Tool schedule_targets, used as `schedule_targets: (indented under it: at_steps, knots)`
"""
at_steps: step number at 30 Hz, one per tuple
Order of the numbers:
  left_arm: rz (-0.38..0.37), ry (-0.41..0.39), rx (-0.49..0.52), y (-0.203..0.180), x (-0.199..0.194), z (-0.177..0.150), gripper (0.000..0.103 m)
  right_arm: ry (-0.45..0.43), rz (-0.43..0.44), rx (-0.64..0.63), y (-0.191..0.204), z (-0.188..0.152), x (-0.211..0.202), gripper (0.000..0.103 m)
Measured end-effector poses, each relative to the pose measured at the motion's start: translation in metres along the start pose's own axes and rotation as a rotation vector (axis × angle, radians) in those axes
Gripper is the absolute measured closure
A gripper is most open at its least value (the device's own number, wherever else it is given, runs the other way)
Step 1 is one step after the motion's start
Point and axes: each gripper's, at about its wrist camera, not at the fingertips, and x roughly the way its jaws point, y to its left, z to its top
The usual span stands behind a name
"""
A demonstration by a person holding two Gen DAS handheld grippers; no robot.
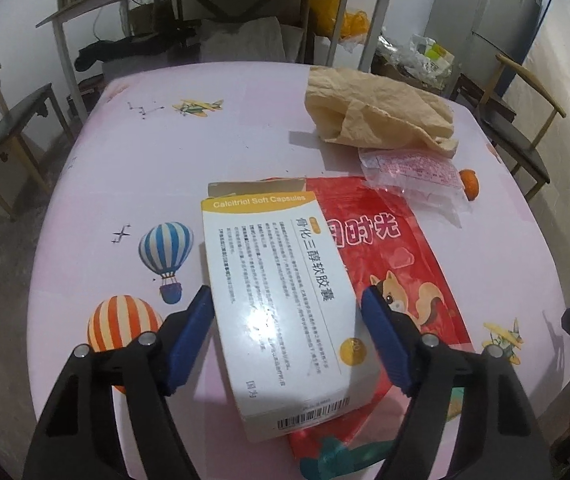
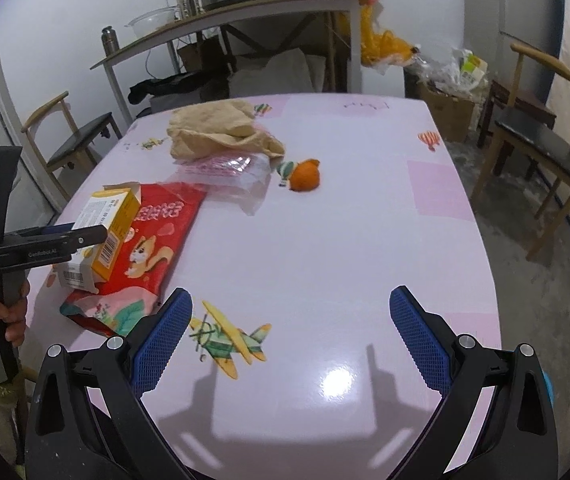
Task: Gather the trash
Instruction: 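Close the left tool on the white calcium capsule box and lift it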
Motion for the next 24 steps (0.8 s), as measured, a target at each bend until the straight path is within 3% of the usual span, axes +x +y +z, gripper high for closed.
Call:
schedule_targets:
  at_steps: [2,5,12,14,19,24]
  knots:
    - [0.013,-0.029,-0.008,0.001,-0.004,-0.002,0.043,-0.005,0.007,-0.009,0.004,0.002,0.000,0.008]
    - [0.011,-0.053,-0.040,0.007,-0.010,-0.002,0.052,0.005,0.020,-0.019,0.009,0.008,0.001,0.008]
    - [-0.024,-0.037,-0.076,0.016,-0.008,-0.003,0.052,-0.024,0.037,-0.057,0.029,0.019,-0.006,0.008]
    - [-0.057,-0.026,-0.106,0.022,-0.007,-0.003,0.041,-0.025,0.039,-0.066,0.035,0.021,-0.007,0.008]
    - [-0.183,-0.026,-0.232,0.050,-0.011,-0.009,0.026,-0.025,0.045,-0.053,0.041,0.026,-0.008,0.008]
    - [-0.203,-0.031,-0.231,0.055,-0.016,-0.011,0.015,-0.026,0.055,-0.032,0.043,0.026,-0.004,0.008]
